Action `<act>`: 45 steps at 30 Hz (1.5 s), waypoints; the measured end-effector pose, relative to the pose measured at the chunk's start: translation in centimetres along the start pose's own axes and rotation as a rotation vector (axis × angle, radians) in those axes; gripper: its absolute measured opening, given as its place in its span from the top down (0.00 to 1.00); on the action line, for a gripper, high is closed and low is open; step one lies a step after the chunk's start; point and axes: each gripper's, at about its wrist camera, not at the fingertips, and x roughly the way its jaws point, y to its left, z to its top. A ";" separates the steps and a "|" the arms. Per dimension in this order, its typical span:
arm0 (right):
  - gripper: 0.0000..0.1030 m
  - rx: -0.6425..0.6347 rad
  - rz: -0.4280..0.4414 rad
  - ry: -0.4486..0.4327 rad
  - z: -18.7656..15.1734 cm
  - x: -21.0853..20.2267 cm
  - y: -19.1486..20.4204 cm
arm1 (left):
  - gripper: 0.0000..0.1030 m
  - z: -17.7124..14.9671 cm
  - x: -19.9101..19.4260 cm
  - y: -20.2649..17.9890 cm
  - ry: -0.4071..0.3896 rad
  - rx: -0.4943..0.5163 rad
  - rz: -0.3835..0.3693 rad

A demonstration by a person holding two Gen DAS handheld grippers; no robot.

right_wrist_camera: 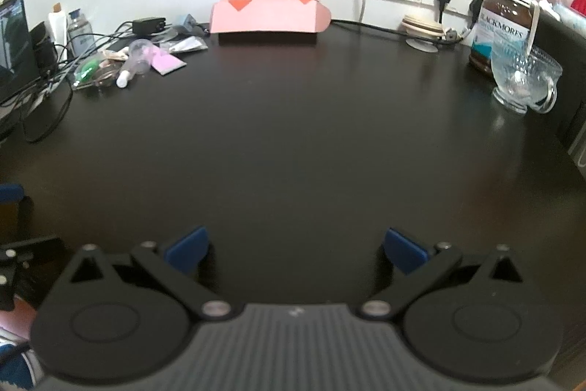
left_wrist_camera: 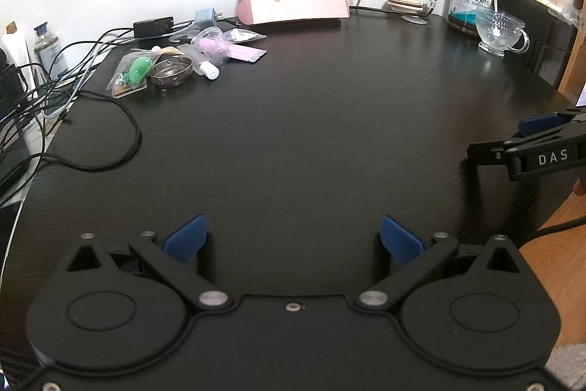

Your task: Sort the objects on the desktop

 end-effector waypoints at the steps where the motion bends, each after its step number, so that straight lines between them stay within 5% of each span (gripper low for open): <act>1: 0.01 -0.002 0.001 0.000 0.0 0.0 0.0 | 0.00 0.0 0.0 0.0 0.000 0.000 0.001; 30: 0.01 -0.007 0.009 0.012 0.2 0.2 0.0 | 0.00 0.8 0.4 0.8 0.028 -0.031 -0.007; 45: 0.01 -0.005 -0.001 0.033 1.8 0.6 -0.3 | 0.00 3.9 -0.1 1.8 -0.038 -0.030 0.019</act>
